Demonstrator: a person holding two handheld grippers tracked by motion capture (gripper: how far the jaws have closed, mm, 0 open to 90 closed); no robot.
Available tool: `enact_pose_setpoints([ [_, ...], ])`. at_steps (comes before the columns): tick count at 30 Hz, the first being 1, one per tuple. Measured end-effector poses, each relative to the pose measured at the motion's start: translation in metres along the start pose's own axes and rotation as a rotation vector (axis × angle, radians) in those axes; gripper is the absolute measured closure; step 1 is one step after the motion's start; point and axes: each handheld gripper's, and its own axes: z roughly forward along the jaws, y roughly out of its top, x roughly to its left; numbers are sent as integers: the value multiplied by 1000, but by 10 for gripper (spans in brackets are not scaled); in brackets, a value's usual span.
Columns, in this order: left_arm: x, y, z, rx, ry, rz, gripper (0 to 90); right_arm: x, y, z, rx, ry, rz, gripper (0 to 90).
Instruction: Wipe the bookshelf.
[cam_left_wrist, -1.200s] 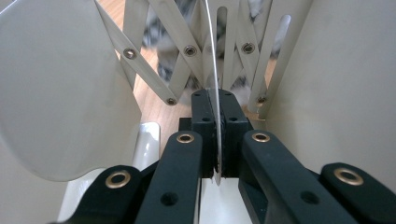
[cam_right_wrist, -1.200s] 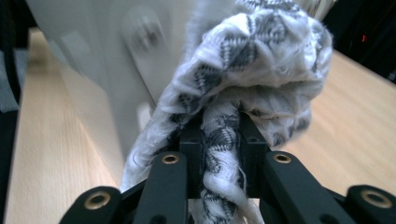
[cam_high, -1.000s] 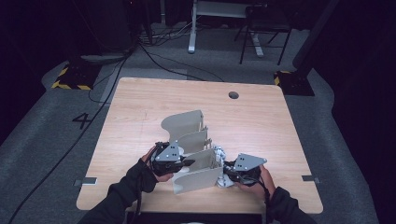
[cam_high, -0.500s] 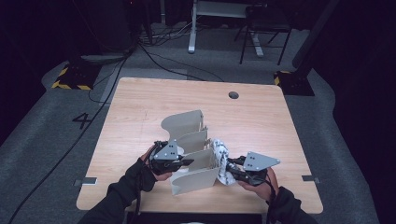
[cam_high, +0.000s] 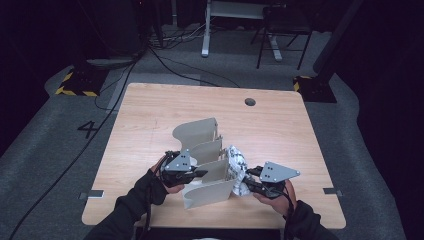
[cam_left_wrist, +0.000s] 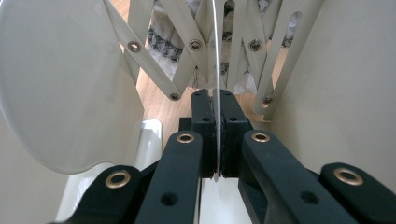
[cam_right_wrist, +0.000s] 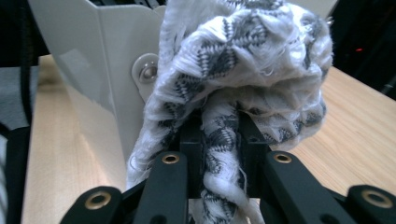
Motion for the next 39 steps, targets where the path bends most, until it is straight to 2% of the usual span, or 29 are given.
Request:
enact_pose_setpoints([
  [2,0,0,0,1,0,0,882,2,1,-4,-7,-39,-24,765],
  [4,0,0,0,0,-3,1,882,1,1,-7,-15,-55,-20,765],
  [5,-1,0,0,0,-3,1,882,-2,0,-7,-6,-51,8,765],
  [6,0,0,0,3,0,3,882,-3,-2,-5,11,-34,25,766],
  [8,0,-1,0,0,-2,-4,882,0,-8,5,115,-51,-12,766],
  [9,0,-1,0,2,-1,-1,882,2,-12,9,159,-45,-33,766],
  [10,0,-1,0,2,-2,-1,882,1,-16,15,210,-10,-36,765],
  [11,0,-1,0,-1,-1,-3,882,1,-19,19,245,4,-33,765],
  [13,1,-1,0,-3,-3,-6,882,1,-25,25,263,26,-16,765],
  [15,1,-1,0,-1,-3,-4,882,3,-31,32,331,61,-16,763],
  [18,2,-2,0,-2,3,-5,879,5,-37,39,381,122,-14,763],
  [21,2,-1,1,0,4,-2,878,5,-35,37,362,122,-20,763],
  [26,4,-1,2,-10,-2,-5,878,-2,-16,13,185,93,12,764],
  [29,5,0,5,-12,0,-2,871,-2,-4,-1,75,65,12,765],
  [31,7,1,6,-8,1,5,869,-3,3,-9,20,61,15,765],
  [33,8,2,7,-8,2,5,864,-2,6,-11,26,59,6,766],
  [37,9,2,6,-2,-2,11,863,0,-5,2,155,59,27,766],
  [39,8,1,6,-3,0,12,863,3,-18,16,252,87,28,765],
])
